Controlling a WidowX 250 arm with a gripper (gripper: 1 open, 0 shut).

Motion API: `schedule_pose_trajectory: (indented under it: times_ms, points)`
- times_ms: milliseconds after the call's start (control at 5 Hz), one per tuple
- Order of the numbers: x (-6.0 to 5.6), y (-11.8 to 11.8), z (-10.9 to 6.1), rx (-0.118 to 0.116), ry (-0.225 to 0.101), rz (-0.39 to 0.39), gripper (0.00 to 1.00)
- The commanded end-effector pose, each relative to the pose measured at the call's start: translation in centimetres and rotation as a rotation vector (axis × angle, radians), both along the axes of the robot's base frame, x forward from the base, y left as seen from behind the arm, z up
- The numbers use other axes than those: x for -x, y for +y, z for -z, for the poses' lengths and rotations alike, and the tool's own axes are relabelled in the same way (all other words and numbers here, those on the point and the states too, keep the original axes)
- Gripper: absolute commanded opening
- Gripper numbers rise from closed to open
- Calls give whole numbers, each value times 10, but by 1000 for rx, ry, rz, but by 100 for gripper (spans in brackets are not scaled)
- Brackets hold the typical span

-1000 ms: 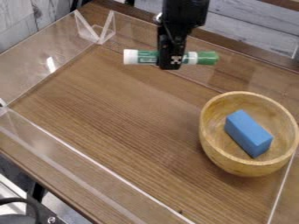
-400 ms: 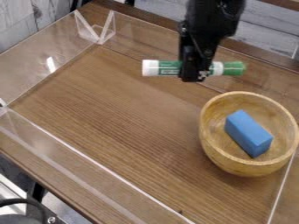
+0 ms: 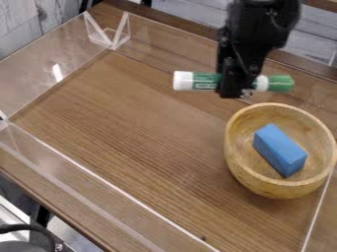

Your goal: Put the green marker in the brown bowl

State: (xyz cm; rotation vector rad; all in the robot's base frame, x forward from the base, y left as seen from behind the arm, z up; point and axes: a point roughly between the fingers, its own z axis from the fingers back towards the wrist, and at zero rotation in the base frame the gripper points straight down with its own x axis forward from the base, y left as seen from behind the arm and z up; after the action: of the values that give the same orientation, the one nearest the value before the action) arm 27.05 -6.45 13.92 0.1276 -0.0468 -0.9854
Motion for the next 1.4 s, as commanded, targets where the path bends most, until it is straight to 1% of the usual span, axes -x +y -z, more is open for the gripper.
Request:
schedule_pose_trajectory:
  times_ms: [0,200,400,1200]
  points:
    - [-5,-10,-18,10,-82,31,0]
    - [-6,-21,-17,6,-98,56,0]
    - [-11,-28,-14,6,-115,74,0]
    - [-22,-38,-3,15,-170,106,0]
